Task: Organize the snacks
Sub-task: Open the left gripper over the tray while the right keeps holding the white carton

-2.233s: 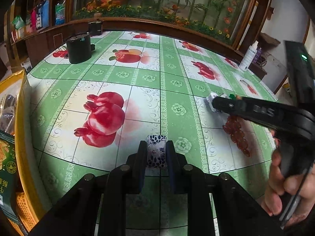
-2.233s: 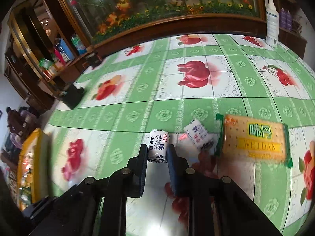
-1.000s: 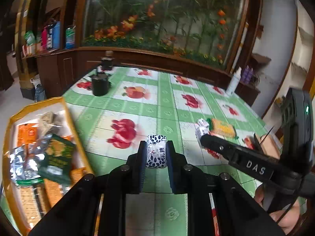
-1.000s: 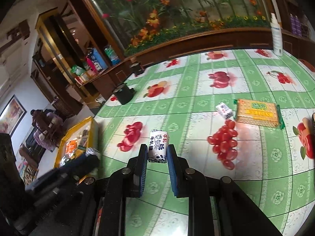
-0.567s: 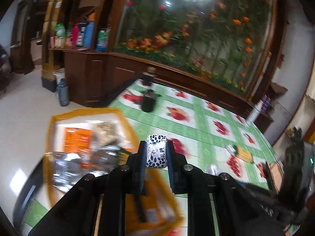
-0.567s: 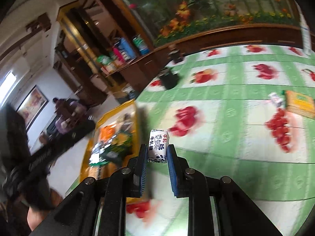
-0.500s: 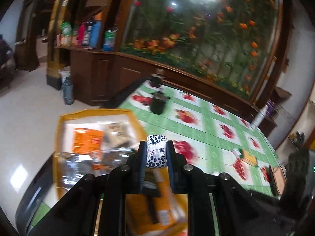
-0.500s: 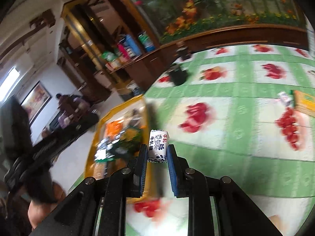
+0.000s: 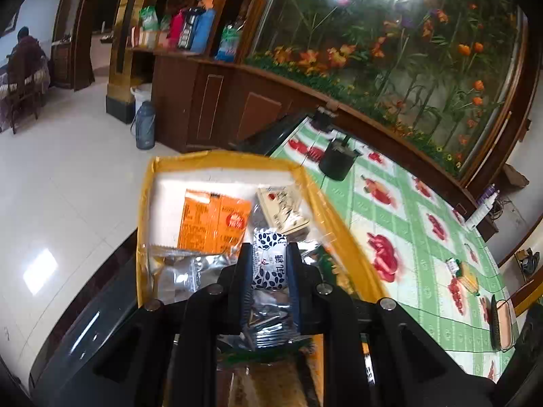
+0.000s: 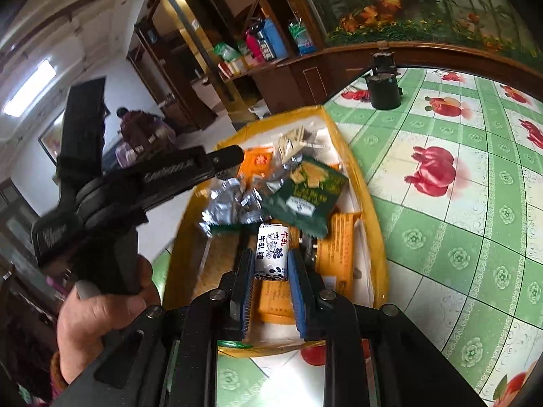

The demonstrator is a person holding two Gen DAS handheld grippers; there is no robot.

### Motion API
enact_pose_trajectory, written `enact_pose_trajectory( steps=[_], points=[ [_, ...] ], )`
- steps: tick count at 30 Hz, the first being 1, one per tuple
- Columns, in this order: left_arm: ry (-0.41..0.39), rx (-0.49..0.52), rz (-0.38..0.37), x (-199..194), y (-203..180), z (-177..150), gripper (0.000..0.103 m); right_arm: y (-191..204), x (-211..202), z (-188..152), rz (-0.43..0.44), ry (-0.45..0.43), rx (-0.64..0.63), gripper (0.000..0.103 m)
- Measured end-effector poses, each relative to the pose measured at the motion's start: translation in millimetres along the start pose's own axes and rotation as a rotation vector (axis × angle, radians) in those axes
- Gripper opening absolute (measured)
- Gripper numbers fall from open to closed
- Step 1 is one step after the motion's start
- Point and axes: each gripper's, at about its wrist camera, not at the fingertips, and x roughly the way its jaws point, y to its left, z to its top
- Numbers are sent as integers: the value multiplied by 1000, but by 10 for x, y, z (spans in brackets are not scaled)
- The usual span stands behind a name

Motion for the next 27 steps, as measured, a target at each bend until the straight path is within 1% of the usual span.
enact_pose_trajectory(
  steps=[6, 8, 12, 13, 15, 16, 17, 22, 27],
  points=[
    [42, -9, -3, 108, 32, -14, 19, 0, 119, -63, -29, 26, -35, 23],
    [59, -9, -2, 139, 29, -16, 19, 17, 125, -74, -37, 25, -43, 23],
    [68, -11, 2, 153, 24, -27, 20, 44, 113, -96, -45, 20, -65, 23],
    [69, -12, 1, 152, 20, -27, 22, 47, 115, -104, -47, 23, -66, 23],
    [68, -16, 3, 143, 25, -31, 31, 47, 116, -108, -50, 28, -68, 23],
    [64, -17, 5, 130, 27, -31, 39, 44, 111, -110, -46, 30, -67, 23],
    [60, -19, 7, 118, 28, -32, 44, 43, 105, -109, -43, 34, -68, 23],
    [60, -27, 12, 99, 33, -40, 55, 28, 39, -92, -39, 19, -62, 24],
    [34, -33, 27, 13, 13, -44, 66, -47, -69, -57, -21, -10, -27, 26]
  ],
)
